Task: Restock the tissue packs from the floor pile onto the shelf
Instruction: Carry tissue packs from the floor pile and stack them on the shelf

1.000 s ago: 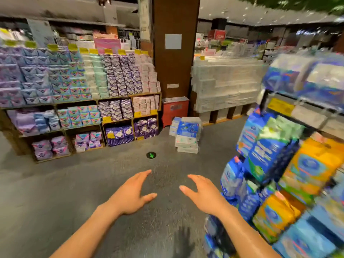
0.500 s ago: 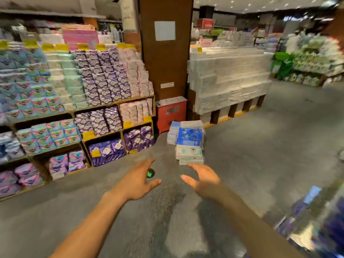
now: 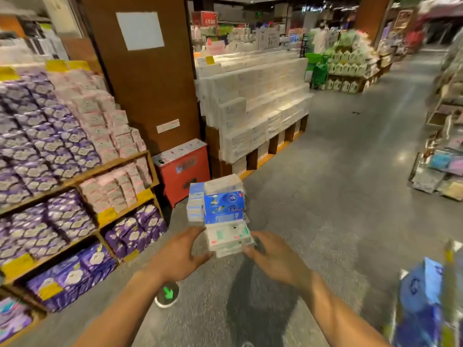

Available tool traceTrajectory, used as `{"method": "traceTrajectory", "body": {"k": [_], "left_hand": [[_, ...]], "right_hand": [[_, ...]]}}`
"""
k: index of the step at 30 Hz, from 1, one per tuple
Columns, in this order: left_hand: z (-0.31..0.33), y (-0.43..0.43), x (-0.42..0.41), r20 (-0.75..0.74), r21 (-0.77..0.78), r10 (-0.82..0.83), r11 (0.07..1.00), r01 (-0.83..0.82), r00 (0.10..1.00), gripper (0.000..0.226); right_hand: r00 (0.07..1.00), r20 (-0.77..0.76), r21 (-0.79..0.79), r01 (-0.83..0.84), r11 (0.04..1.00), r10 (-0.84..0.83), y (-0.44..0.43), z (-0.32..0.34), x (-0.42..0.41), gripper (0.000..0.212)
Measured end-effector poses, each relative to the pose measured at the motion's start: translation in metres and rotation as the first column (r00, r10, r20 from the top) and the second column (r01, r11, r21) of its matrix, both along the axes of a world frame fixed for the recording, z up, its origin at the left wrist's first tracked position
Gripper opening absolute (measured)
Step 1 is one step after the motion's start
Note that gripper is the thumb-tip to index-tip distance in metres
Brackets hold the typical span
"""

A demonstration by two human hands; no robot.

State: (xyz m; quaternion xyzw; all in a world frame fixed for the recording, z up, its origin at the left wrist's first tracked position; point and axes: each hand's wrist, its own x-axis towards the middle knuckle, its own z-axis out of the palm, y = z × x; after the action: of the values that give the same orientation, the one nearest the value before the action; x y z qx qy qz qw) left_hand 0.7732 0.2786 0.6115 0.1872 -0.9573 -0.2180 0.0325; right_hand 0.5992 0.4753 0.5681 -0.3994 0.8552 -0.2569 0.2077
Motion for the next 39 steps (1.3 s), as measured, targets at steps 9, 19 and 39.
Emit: {"method": "traceTrajectory", "body": {"k": [9, 19, 39], "left_hand": [[-0.007, -0.182, -0.185, 0.001, 0.066, 0.076, 0.995, -0.076, 0.997, 0.118], [-0.077, -0.382, -0.37, 0.075, 0.14, 0.047, 0.988, -0.058, 0.996, 0.074], [-0.478, -0.601, -0.636, 0.305, 0.12, 0.088, 0.984, -0.129, 0.948, 0.083]], "right_hand": [[0.999, -0.002, 0.084, -0.041, 0.996, 0.042, -0.173, 0.05, -0.197, 0.049], [1.0, -0.006, 0.227, 0.029, 0.973, -0.028, -0.369, -0.002, -0.379, 0.05], [0.997, 0.026, 0.355, 0.055, 0.933, -0.069, -0.594, -0.416, -0.668, 0.092]]}}
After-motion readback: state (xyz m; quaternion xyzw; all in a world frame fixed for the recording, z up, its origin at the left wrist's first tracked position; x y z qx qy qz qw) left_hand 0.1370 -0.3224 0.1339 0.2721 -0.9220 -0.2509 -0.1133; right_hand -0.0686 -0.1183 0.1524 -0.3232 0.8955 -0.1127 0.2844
